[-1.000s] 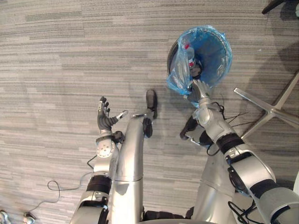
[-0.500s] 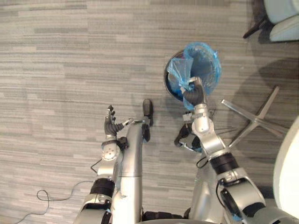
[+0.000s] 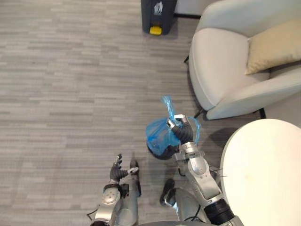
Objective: Gather rubbish on tea table into small bin, then transfer packed bag to large trash can.
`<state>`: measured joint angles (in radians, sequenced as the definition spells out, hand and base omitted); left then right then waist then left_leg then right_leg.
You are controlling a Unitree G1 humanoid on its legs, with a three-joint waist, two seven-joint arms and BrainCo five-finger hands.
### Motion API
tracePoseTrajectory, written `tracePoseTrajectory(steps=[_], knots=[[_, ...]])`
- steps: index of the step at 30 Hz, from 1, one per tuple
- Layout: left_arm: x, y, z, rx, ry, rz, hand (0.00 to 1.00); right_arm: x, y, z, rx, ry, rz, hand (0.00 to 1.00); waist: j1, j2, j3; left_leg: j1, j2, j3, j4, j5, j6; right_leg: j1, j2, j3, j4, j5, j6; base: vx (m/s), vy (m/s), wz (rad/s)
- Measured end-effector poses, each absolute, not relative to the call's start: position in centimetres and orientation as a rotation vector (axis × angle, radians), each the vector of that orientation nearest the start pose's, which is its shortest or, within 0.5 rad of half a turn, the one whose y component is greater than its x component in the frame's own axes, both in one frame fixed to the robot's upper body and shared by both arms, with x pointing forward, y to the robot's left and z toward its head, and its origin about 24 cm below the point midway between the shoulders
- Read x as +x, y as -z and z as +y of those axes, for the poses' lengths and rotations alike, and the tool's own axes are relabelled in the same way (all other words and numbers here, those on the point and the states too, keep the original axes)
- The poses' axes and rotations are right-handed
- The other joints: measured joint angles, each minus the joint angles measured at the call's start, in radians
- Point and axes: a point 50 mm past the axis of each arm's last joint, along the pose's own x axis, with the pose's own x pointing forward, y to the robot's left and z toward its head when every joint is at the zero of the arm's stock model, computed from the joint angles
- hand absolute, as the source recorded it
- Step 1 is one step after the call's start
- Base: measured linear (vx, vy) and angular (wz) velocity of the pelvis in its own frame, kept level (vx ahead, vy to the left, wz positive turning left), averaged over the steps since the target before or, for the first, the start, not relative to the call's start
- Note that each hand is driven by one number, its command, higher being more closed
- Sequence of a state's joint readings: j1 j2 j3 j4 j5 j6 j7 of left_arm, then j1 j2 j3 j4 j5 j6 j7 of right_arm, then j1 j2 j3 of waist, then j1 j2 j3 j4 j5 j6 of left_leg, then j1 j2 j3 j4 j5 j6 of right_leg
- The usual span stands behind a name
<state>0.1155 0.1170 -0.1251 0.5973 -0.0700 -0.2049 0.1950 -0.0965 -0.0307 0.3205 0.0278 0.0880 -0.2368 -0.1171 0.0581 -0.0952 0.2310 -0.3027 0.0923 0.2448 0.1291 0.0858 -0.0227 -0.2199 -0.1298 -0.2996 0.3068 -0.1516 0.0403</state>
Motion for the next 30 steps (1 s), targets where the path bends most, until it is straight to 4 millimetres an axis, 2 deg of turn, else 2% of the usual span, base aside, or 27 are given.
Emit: tracePoseTrajectory(steps=[2, 4, 6, 7, 8, 9, 10, 11, 12, 13, 14, 15, 16, 17, 18, 19, 20, 21, 22, 23, 24, 25, 26, 27, 28, 29, 30], knots=[[17.2, 9.3, 17.8, 0.124, -0.148, 0.513, 0.0, 26.0, -8.3, -7.6, 0.08, -0.251, -0.298, 1.0, -0.002, 0.0, -0.007, 0.05, 0.004, 0.038, -0.038, 0.004, -0.001, 0.027, 0.018, 0.057, -0.048, 0.037, 0.001, 0.06, 0.037, -0.88], [17.6, 8.7, 18.1, 0.135, -0.144, 0.481, 0.0, 26.3, -9.1, -7.3, 0.055, -0.267, -0.335, 1.0, -0.027, 0.0, -0.008, 0.065, -0.005, 0.046, -0.035, 0.003, 0.0, 0.016, 0.012, 0.088, -0.024, 0.047, 0.006, -0.02, 0.063, -0.41], [18.2, 8.0, 18.0, 0.138, -0.125, 0.441, 0.0, 26.4, -9.1, -7.5, 0.033, -0.275, -0.337, 1.0, -0.041, 0.004, -0.009, 0.069, 0.004, 0.026, -0.018, -0.01, 0.019, 0.016, 0.019, 0.11, 0.013, 0.052, 0.02, -0.03, 0.031, 0.08], [18.4, 7.7, 17.9, 0.136, -0.121, 0.427, 0.0, 26.4, -9.1, -7.6, 0.029, -0.276, -0.34, 1.0, -0.04, 0.006, -0.007, 0.072, 0.009, 0.026, -0.018, -0.012, 0.023, 0.014, 0.019, 0.119, 0.05, 0.026, 0.021, -0.04, -0.022, 0.51], [18.8, 7.1, 17.8, 0.14, -0.11, 0.392, 0.0, 26.4, -9.1, -7.6, 0.026, -0.274, -0.339, 1.0, -0.046, 0.004, -0.007, 0.075, -0.001, -0.006, 0.004, -0.014, 0.025, 0.006, 0.002, 0.144, 0.27, -0.053, 0.025, -0.05, -0.054, 0.83], [18.9, 6.5, 17.7, 0.136, -0.111, 0.361, 0.0, 26.5, -9.2, -7.8, 0.004, -0.276, -0.347, 1.0, -0.041, 0.004, -0.008, 0.074, -0.013, -0.04, 0.022, -0.016, 0.028, 0.037, 0.004, 0.163, 0.379, -0.081, 0.051, -0.07, -0.04, 0.98], [19.0, 6.1, 17.7, 0.139, -0.108, 0.342, 0.0, 26.5, -9.4, -7.8, -0.005, -0.279, -0.358, 1.0, -0.035, 0.004, -0.008, 0.069, -0.02, -0.056, 0.028, -0.02, 0.033, 0.056, 0.007, 0.169, 0.402, -0.09, 0.056, -0.1, -0.078, 0.86], [19.2, 5.3, 17.8, 0.136, -0.118, 0.302, 0.0, 26.5, -9.8, -7.6, -0.023, -0.286, -0.385, 1.0, -0.014, -0.002, -0.012, 0.054, -0.036, -0.078, 0.038, -0.014, 0.031, 0.098, 0.007, 0.171, 0.378, -0.125, 0.048, -0.15, -0.106, 0.58], [19.2, 4.7, 17.9, 0.131, -0.129, 0.268, 0.0, 26.6, -10.2, -7.5, -0.038, -0.294, -0.406, 1.0, 0.012, 0.005, -0.02, 0.025, -0.041, -0.088, 0.044, 0.005, 0.029, 0.116, 0.014, 0.164, 0.301, -0.171, 0.027, -0.24, -0.161, 0.51], [19.0, 4.1, 17.8, 0.12, -0.137, 0.243, 0.0, 26.9, -10.7, -7.4, -0.067, -0.309, -0.43, 1.0, 0.023, 0.023, -0.035, -0.011, -0.041, -0.102, 0.021, 0.046, 0.023, 0.123, 0.038, 0.155, 0.207, -0.203, 0.009, -0.18, -0.112, 0.26], [18.9, 4.1, 17.8, 0.116, -0.138, 0.24, 0.0, 26.9, -10.8, -7.4, -0.077, -0.313, -0.438, 1.0, 0.025, 0.03, -0.039, -0.02, -0.041, -0.107, 0.011, 0.06, 0.02, 0.125, 0.045, 0.151, 0.184, -0.211, 0.001, -0.2, -0.12, 0.28], [18.8, 3.8, 17.5, 0.101, -0.14, 0.225, 0.0, 27.2, -11.3, -7.6, -0.104, -0.317, -0.459, 1.0, 0.032, 0.065, -0.04, -0.045, -0.032, -0.128, -0.031, 0.116, 0.011, 0.128, 0.07, 0.136, 0.107, -0.225, -0.009, -0.27, -0.124, 0.44], [18.5, 3.5, 16.6, 0.064, -0.14, 0.216, 0.0, 27.4, -11.0, -8.5, -0.152, -0.308, -0.45, 1.0, 0.033, 0.123, -0.038, -0.046, -0.004, -0.17, -0.089, 0.181, -0.007, 0.126, 0.116, 0.103, 0.094, -0.195, -0.029, -0.32, -0.149, 0.46], [18.2, 3.2, 16.4, 0.055, -0.14, 0.203, 0.0, 27.5, -10.8, -8.7, -0.172, -0.308, -0.442, 1.0, 0.035, 0.131, -0.037, -0.038, 0.003, -0.174, -0.111, 0.195, -0.01, 0.118, 0.126, 0.093, 0.102, -0.193, -0.033, -0.36, -0.129, 0.41], [17.9, 2.6, 16.1, 0.048, -0.133, 0.179, 0.0, 27.6, -10.7, -9.0, -0.191, -0.306, -0.436, 1.0, 0.036, 0.14, -0.039, -0.029, 0.009, -0.178, -0.139, 0.171, -0.02, 0.111, 0.134, 0.072, 0.12, -0.188, -0.042, -0.28, -0.056, 0.61], [18.2, 2.1, 15.7, 0.052, -0.102, 0.15, 0.0, 27.7, -10.8, -9.9, -0.214, -0.283, -0.438, 1.0, 0.029, 0.127, -0.04, -0.046, 0.002, -0.126, -0.13, -0.026, -0.08, 0.111, 0.101, 0.031, 0.085, -0.159, -0.071, -0.22, -0.031, 0.68], [18.4, 1.9, 15.5, 0.051, -0.092, 0.14, 0.0, 27.8, -11.0, -10.2, -0.22, -0.276, -0.443, 1.0, 0.024, 0.122, -0.038, -0.057, -0.004, -0.116, -0.112, -0.034, -0.065, 0.11, 0.088, 0.02, 0.077, -0.151, -0.073, -0.24, -0.032, 0.89], [18.9, 1.3, 15.1, 0.047, -0.075, 0.102, 0.0, 28.3, -11.5, -10.7, -0.227, -0.252, -0.458, 1.0, 0.009, 0.104, -0.028, -0.081, -0.014, -0.079, -0.006, -0.034, 0.0, 0.105, 0.047, 0.001, 0.059, -0.123, -0.081, -0.22, -0.062, 0.61], [19.1, 0.9, 15.0, 0.046, -0.068, 0.08, 0.0, 28.5, -11.8, -11.0, -0.229, -0.239, -0.467, 1.0, 0.005, 0.109, -0.032, -0.071, -0.007, -0.053, 0.105, -0.039, 0.02, 0.109, 0.029, -0.013, 0.027, -0.091, -0.081, -0.26, -0.062, 0.55], [19.2, 0.7, 15.0, 0.045, -0.069, 0.07, 0.0, 28.5, -11.8, -11.1, -0.233, -0.237, -0.468, 1.0, 0.0, 0.114, -0.036, -0.053, 0.001, -0.049, 0.153, -0.049, 0.023, 0.113, 0.025, -0.018, 0.012, -0.078, -0.081, -0.18, -0.016, 0.46], [19.3, 0.4, 15.0, 0.046, -0.066, 0.05, 0.0, 28.5, -11.8, -11.3, -0.249, -0.244, -0.468, 1.0, -0.018, 0.12, -0.04, -0.01, 0.022, -0.052, 0.215, -0.085, 0.026, 0.124, 0.024, -0.038, -0.017, -0.056, -0.081, -0.17, 0.04, 0.47], [19.8, 0.0, 14.9, 0.053, -0.054, 0.024, 0.0, 28.5, -11.9, -11.6, -0.262, -0.253, -0.466, 1.0, -0.028, 0.139, -0.054, 0.059, 0.038, -0.05, 0.222, -0.124, 0.006, 0.131, 0.025, -0.058, -0.042, -0.034, -0.08, -0.16, 0.057, 0.49], [20.1, -0.3, 14.8, 0.055, -0.047, 0.008, 0.0, 28.5, -11.9, -11.6, -0.265, -0.257, -0.466, 1.0, -0.034, 0.142, -0.058, 0.1, 0.042, -0.048, 0.192, -0.127, 0.0, 0.131, 0.028, -0.064, -0.056, -0.023, -0.076, -0.12, 0.068, 0.57], [20.8, -0.9, 14.4, 0.075, -0.019, -0.027, 0.0, 28.4, -12.1, -11.7, -0.266, -0.265, -0.472, 1.0, -0.049, 0.161, -0.073, 0.177, 0.048, -0.049, 0.069, -0.122, -0.041, 0.133, 0.037, -0.088, -0.086, 0.002, -0.069, -0.1, 0.11, 0.56], [21.8, -1.9, 13.5, 0.102, 0.036, -0.08, 0.0, 28.4, -12.2, -11.6, -0.274, -0.284, -0.477, 1.0, -0.05, 0.175, -0.081, 0.26, 0.052, -0.052, -0.104, -0.087, -0.09, 0.132, 0.055, -0.109, -0.116, 0.03, -0.059, -0.09, 0.125, 0.54], [22.2, -2.3, 13.2, 0.11, 0.06, -0.1, 0.0, 28.4, -12.2, -11.6, -0.273, -0.289, -0.476, 1.0, -0.048, 0.173, -0.083, 0.282, 0.053, -0.053, -0.149, -0.069, -0.103, 0.131, 0.06, -0.115, -0.123, 0.038, -0.055, -0.07, 0.129, 0.28], [22.7, -2.5, 12.8, 0.134, 0.093, -0.114, 0.0, 28.3, -12.1, -11.3, -0.271, -0.307, -0.47, 1.0, -0.044, 0.154, -0.087, 0.289, 0.049, -0.052, -0.174, -0.047, -0.094, 0.13, 0.056, -0.113, -0.133, 0.053, -0.049, -0.07, 0.096, 0.07]])
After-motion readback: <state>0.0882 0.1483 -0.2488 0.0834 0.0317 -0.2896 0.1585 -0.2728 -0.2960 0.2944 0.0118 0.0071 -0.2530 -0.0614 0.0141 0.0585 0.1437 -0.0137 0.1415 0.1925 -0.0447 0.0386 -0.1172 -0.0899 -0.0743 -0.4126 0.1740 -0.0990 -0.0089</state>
